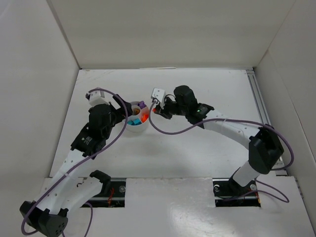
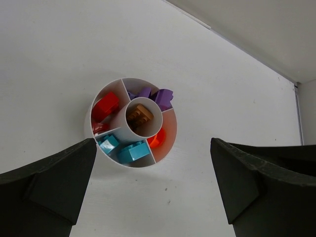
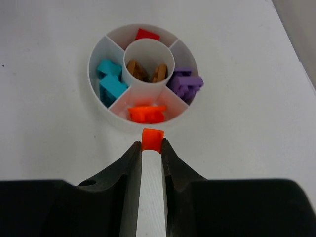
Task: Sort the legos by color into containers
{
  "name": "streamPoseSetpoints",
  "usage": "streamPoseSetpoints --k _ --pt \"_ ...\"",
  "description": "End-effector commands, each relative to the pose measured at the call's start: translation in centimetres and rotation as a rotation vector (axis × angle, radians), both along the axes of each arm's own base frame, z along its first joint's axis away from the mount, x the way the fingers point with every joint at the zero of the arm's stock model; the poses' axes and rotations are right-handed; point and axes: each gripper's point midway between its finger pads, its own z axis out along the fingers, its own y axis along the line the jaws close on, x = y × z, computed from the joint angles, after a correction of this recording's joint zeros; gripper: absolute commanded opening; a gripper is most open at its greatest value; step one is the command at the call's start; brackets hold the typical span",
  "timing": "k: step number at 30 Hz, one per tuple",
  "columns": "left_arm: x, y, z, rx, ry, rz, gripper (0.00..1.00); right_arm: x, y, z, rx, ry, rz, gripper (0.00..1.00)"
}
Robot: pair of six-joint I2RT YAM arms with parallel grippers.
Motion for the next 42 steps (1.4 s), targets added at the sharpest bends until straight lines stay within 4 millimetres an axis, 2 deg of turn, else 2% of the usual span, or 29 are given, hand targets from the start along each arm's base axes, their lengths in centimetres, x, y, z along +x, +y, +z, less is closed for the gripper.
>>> streamPoseSetpoints --k 1,7,8,9,11,17,19,21,22,28,30,32,33,35,36,38,39,40,41,42 --pt "-0.2 0.3 0.0 -0.031 -0.012 0.028 1.0 0.8 3.7 1.5 0.052 -0.049 0.074 0.13" --pt "-0.3 0.3 -0.4 -0.038 -0.003 0.032 1.0 1.1 7.0 0.5 0.059 -0.015 0.125 0.15" --pt "-0.3 0.3 -0.4 -0.038 -0.003 0.032 1.0 1.3 7.3 0.0 0.054 -0.009 0.125 0.16" --pt "-0.3 0.3 -0.4 -0.038 -0.003 0.032 1.0 1.6 7.4 0.6 0.061 -0.022 0.116 0.16" --pt "-0.3 0.3 -0.9 -0.034 0.005 0.032 1.0 1.9 7.7 -0.6 0.046 -0.006 0.116 0.17" --pt "-0.5 0.4 -1.0 -0.034 0.006 0.032 1.0 2.2 8.2 -1.5 0.043 0.024 0.108 0.24" --pt "-0.5 0.4 -1.0 -0.034 0.006 0.032 1.0 2.1 8.4 -2.1 0.033 0.027 0.105 0.33" --pt "-0.5 0.4 -1.0 -0.034 0.006 0.032 1.0 2.2 8.4 -2.1 0.03 0.024 0.097 0.38" --pt "-0.5 0.4 -1.0 -0.034 0.006 0.032 1.0 2.2 8.3 -1.4 0.039 0.015 0.097 0.45" --pt "-0.5 0.8 -1.0 -0.023 0.012 0.049 1.0 1.9 7.4 0.6 0.053 -0.026 0.081 0.64" --pt "-0.7 1.1 -0.9 -0.021 0.008 0.059 1.0 1.3 6.2 2.3 0.063 -0.063 0.066 0.78" --pt "-0.8 1.3 -1.1 -0.03 0.015 0.077 1.0 2.3 3.9 3.6 0.052 -0.12 0.0 0.99" --pt "-0.9 1.4 -1.4 -0.023 0.027 0.077 1.0 1.8 2.1 4.8 0.058 -0.147 -0.022 0.99" --pt "-0.9 1.7 -1.2 -0.031 0.027 0.103 1.0 1.8 -0.7 5.5 0.061 -0.166 -0.079 1.0" --pt "-1.1 1.8 -1.4 -0.025 0.038 0.104 1.0 1.8 -4.1 6.0 0.064 -0.181 -0.14 1.0" --pt "-1.2 2.1 -1.4 -0.03 0.037 0.119 1.0 1.5 -7.8 6.3 0.072 -0.198 -0.2 1.0" --pt "-1.3 2.1 -1.2 -0.029 0.038 0.119 1.0 2.1 -10.7 6.5 0.071 -0.211 -0.269 1.0" --pt "-1.3 2.4 -1.1 -0.025 0.035 0.131 1.0 0.5 -13.3 6.8 0.081 -0.233 -0.309 1.0" --pt "-1.4 2.6 -1.1 -0.033 0.033 0.145 1.0 0.3 -15.4 6.9 0.075 -0.253 -0.376 1.0" --pt "-1.5 2.8 -1.2 -0.025 0.039 0.154 1.0 0.0 -17.9 6.2 0.042 -0.241 -0.447 1.0"
